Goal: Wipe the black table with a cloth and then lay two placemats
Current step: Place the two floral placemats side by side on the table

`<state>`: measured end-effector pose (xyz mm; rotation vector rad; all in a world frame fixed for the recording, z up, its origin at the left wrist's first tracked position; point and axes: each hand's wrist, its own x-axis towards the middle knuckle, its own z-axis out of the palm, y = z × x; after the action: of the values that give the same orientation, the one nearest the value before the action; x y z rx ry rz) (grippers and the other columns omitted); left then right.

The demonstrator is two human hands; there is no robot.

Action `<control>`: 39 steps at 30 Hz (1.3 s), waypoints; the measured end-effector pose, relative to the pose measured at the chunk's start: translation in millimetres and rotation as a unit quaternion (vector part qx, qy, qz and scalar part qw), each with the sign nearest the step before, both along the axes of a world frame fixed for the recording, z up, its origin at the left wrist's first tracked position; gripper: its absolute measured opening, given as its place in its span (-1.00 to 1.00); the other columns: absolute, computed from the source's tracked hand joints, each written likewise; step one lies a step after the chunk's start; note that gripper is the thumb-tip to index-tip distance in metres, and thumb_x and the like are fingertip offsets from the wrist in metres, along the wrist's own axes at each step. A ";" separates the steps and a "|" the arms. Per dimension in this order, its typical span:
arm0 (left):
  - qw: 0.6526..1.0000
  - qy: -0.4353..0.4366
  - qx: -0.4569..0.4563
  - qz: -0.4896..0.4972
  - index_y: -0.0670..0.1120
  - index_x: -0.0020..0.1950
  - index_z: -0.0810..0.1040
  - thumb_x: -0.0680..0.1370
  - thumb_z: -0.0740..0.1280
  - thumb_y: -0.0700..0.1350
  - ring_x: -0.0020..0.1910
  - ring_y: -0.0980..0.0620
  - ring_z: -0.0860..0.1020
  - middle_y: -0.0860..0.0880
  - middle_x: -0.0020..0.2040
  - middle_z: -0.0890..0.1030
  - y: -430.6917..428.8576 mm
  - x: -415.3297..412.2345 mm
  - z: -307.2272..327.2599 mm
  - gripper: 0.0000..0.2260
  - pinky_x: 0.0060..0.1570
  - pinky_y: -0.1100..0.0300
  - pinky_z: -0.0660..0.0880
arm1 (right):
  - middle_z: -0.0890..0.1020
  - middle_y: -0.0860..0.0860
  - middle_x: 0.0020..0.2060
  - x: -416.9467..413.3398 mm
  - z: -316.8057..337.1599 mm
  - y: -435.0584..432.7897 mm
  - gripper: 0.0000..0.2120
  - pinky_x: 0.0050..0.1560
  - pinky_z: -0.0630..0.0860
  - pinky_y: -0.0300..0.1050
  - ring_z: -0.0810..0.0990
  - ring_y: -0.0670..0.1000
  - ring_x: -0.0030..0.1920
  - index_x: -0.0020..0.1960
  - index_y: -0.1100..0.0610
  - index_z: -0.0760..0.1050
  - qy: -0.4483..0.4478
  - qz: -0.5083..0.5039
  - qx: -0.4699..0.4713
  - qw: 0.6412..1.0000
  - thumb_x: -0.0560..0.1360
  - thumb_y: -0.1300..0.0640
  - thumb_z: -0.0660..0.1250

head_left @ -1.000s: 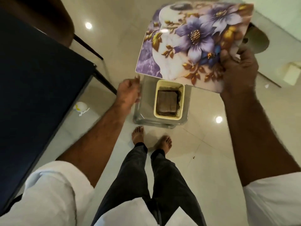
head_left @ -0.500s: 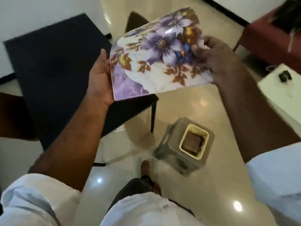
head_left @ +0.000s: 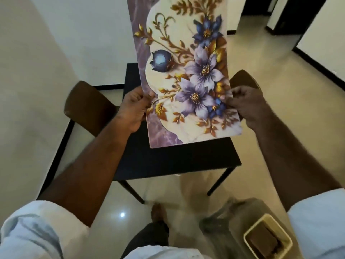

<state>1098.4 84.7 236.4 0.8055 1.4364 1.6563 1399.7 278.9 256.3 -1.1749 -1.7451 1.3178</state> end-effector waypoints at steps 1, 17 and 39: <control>1.000 -0.002 -0.009 0.011 -0.20 0.46 0.62 0.75 0.39 -0.09 0.29 -0.23 0.74 -0.20 0.30 0.75 2.9 -10.0 -7.0 -0.68 0.17 -0.15 0.74 | 0.79 -0.05 -0.21 -15.0 -8.2 6.3 -0.80 -0.26 0.65 -0.18 0.76 -0.07 -0.23 -0.04 0.07 0.67 -0.001 -0.003 -0.006 1.000 0.48 0.18 0.68; 0.959 -0.072 -0.239 0.132 -0.14 0.10 0.74 0.66 0.52 -0.16 -0.06 -0.03 0.82 -0.11 0.00 0.82 166.5 -148.8 -159.1 -0.93 -0.11 0.06 0.76 | 0.81 0.10 -0.08 -189.2 -154.2 157.0 -0.85 0.05 0.78 0.19 0.82 0.17 -0.03 -0.04 0.10 0.73 -0.105 -0.061 -0.160 0.980 0.50 0.30 0.63; 0.851 0.225 -0.411 0.238 -0.08 0.24 0.73 0.71 0.47 -0.05 0.02 0.06 0.69 0.01 0.12 0.69 245.4 -260.1 -314.8 -0.84 -0.01 0.18 0.68 | 0.75 -0.10 -0.14 -328.7 -321.4 239.0 -0.89 0.02 0.77 0.11 0.77 -0.05 -0.11 0.02 -0.02 0.70 -0.229 -0.022 -0.163 0.959 0.56 0.09 0.61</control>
<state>838.3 330.1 -78.4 0.3428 2.5786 0.9729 1071.0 518.0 -65.1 -1.8133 -1.8385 1.4234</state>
